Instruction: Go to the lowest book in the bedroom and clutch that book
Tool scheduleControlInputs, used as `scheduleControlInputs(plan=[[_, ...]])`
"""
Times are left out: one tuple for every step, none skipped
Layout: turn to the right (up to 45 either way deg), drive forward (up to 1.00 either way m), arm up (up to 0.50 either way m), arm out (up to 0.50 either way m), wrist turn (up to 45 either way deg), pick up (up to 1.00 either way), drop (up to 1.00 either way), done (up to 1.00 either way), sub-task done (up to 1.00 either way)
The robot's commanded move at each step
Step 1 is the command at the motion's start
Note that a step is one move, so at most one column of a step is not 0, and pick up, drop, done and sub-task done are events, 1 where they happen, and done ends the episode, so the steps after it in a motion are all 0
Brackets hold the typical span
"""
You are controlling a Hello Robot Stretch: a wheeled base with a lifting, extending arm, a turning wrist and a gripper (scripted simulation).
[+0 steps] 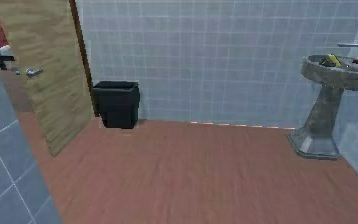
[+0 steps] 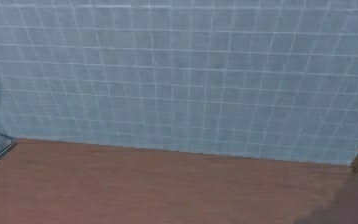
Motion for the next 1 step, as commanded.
scheduleControlInputs(plan=[[0.0,0.6,0.0,0.0,0.0,0.0,0.0,0.0,0.0]])
